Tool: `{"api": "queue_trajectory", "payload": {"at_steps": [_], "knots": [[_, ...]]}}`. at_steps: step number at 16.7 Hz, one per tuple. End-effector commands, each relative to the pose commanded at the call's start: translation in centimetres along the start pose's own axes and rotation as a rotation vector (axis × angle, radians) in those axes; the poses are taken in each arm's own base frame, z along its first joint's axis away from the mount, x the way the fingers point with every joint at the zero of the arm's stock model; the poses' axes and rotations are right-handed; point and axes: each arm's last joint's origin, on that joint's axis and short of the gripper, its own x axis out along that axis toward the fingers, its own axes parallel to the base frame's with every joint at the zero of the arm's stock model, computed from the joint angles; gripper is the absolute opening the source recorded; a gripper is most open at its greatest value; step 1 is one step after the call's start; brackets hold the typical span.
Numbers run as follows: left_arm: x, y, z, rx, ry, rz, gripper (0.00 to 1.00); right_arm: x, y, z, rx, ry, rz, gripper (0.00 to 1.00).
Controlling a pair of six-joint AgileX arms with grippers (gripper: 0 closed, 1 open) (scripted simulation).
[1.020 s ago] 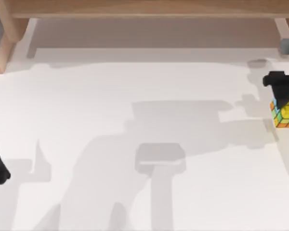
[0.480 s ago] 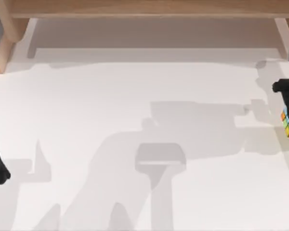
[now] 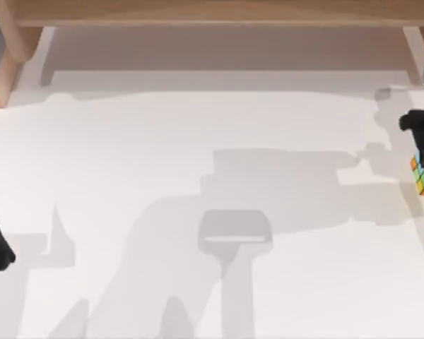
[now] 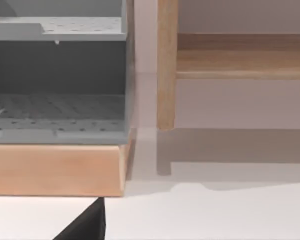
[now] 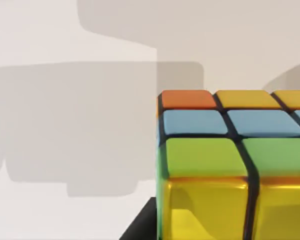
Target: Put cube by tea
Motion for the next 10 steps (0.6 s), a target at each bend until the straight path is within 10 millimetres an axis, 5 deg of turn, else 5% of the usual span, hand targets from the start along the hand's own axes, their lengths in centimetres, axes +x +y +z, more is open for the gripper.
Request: {"api": "queue_trajectory", "payload": {"at_steps": [10], "knots": [[0.0, 0.0, 0.0, 0.0, 0.0, 0.0, 1.0, -0.15, -0.04, 0.34, 0.003, -0.055, 0.0, 0.0]]}}
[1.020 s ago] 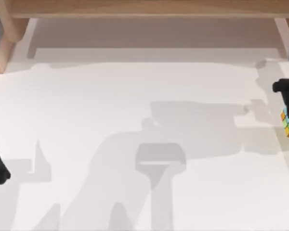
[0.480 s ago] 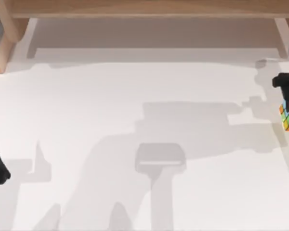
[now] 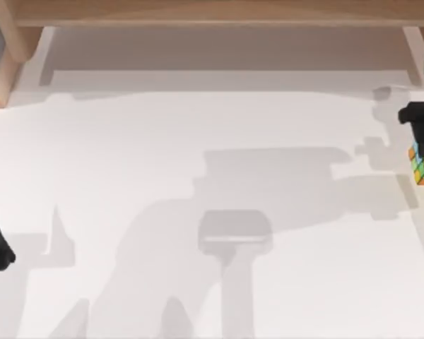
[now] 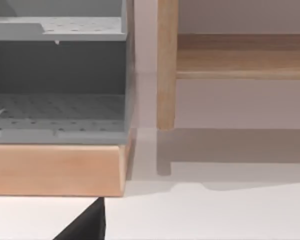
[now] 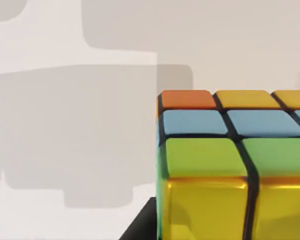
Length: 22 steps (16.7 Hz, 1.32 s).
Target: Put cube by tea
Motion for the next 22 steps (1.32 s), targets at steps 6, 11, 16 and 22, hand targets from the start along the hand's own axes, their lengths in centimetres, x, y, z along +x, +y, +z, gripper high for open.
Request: {"api": "queue_trajectory", "payload": {"at_steps": [6, 11, 16, 22], "knots": [[0.0, 0.0, 0.0, 0.0, 0.0, 0.0, 1.0, 2.8, -0.5, -0.6, 0.009, 0.094, -0.012, 0.0], [0.0, 0.0, 0.0, 0.0, 0.0, 0.0, 1.0, 3.0, -0.5, -0.7, 0.01, 0.102, -0.013, 0.0], [0.0, 0.0, 0.0, 0.0, 0.0, 0.0, 1.0, 3.0, -0.5, -0.7, 0.01, 0.102, -0.013, 0.38], [0.0, 0.0, 0.0, 0.0, 0.0, 0.0, 1.0, 3.0, -0.5, -0.7, 0.01, 0.102, -0.013, 0.83]]}}
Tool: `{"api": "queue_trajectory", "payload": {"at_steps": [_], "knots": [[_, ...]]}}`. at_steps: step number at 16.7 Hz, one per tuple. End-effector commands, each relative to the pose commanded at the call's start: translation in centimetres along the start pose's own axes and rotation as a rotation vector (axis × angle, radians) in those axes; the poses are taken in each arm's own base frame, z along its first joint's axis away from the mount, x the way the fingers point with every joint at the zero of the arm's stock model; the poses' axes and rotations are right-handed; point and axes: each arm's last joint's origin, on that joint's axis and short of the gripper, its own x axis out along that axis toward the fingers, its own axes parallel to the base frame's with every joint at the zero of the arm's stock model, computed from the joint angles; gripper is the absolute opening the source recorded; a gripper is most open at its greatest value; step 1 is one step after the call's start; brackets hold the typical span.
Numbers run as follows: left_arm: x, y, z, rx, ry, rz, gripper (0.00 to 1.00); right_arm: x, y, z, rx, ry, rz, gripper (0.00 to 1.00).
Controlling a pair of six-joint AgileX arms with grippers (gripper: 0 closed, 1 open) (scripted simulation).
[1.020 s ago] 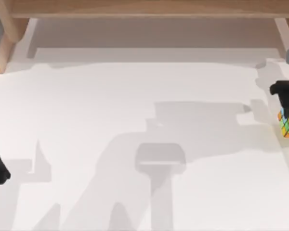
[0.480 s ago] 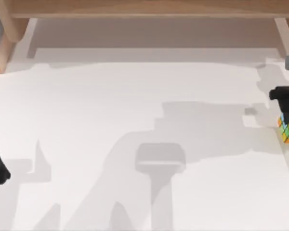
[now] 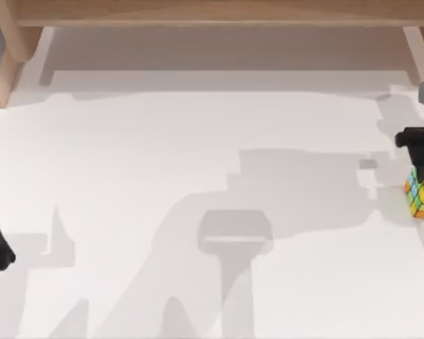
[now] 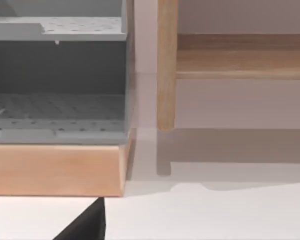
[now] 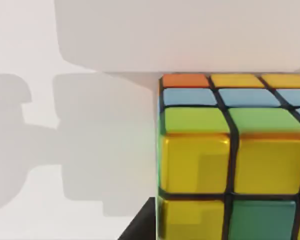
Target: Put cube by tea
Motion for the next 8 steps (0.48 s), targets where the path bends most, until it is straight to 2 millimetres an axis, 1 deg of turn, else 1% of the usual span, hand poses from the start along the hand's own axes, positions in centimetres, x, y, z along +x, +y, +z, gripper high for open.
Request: {"api": "queue_trajectory", "payload": {"at_steps": [2, 3, 8], "knots": [[0.0, 0.0, 0.0, 0.0, 0.0, 0.0, 1.0, 0.0, 0.0, 0.0, 0.0, 0.0, 0.0, 0.98], [0.0, 0.0, 0.0, 0.0, 0.0, 0.0, 1.0, 0.0, 0.0, 0.0, 0.0, 0.0, 0.0, 1.0], [0.0, 0.0, 0.0, 0.0, 0.0, 0.0, 1.0, 0.0, 0.0, 0.0, 0.0, 0.0, 0.0, 1.0]]}}
